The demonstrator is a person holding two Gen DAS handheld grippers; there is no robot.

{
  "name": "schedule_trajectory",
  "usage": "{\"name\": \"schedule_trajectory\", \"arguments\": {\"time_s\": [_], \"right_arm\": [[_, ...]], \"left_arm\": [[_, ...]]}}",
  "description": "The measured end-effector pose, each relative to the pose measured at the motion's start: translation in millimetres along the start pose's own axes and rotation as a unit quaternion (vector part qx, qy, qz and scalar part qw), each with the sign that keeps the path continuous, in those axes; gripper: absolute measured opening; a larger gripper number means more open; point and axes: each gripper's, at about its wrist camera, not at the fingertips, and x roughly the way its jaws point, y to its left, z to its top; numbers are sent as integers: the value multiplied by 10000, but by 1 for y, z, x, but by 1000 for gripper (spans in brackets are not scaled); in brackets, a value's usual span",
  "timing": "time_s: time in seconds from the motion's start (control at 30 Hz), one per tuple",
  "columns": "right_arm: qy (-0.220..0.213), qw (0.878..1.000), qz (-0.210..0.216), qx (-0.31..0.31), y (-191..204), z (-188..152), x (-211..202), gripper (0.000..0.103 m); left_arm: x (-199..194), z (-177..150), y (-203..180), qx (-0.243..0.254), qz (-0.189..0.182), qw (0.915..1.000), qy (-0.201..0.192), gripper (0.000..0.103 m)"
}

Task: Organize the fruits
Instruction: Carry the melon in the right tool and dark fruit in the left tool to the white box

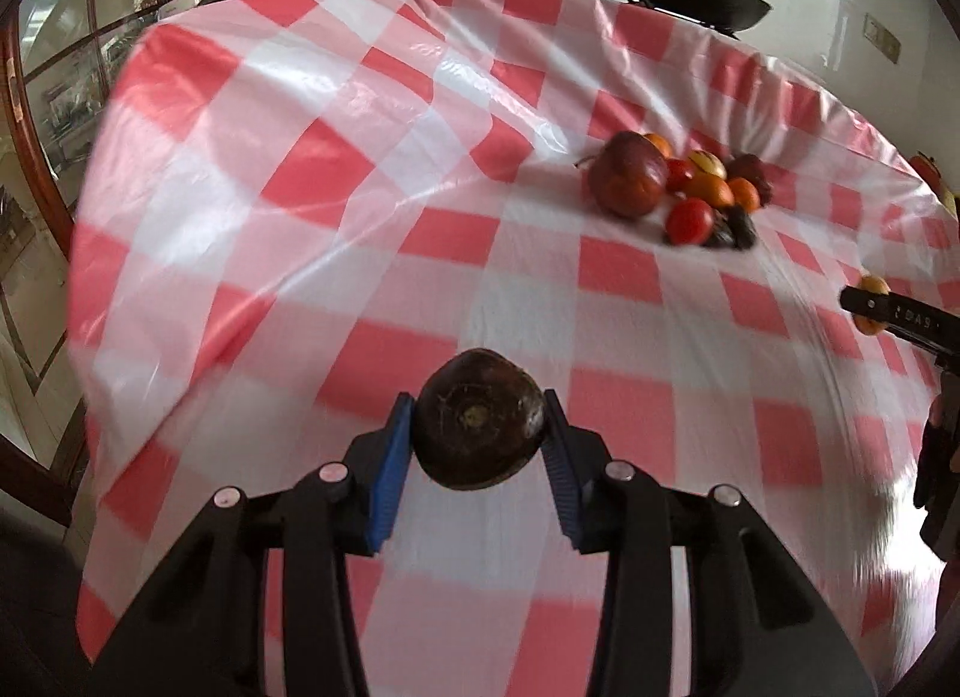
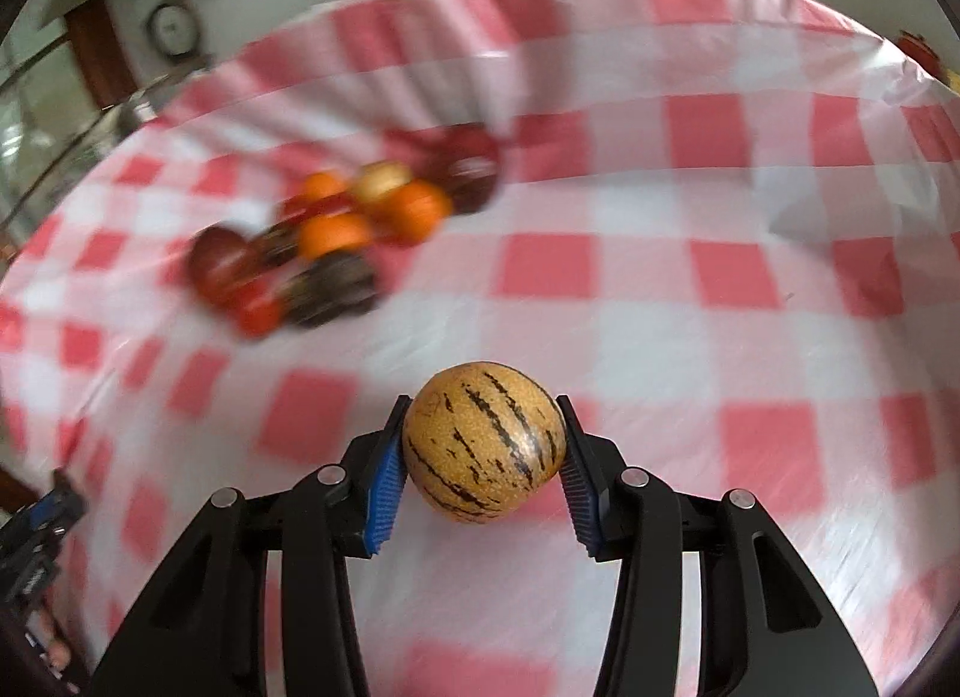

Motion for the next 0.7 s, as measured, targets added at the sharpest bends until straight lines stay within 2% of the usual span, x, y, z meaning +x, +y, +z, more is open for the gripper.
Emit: {"name": "schedule_trajectory", "arguments": {"time_s": [0.27,0.7], "right_arm": [[134,9970,488,-581,74,-62,-37,46],[110,9846,1044,-1394,151,-129,-82,46]], "left_arm": [[-34,-50,14,-156,-100,9998,-30,42],[-87,-122,66,-570,88,9982,-146,42]]}}
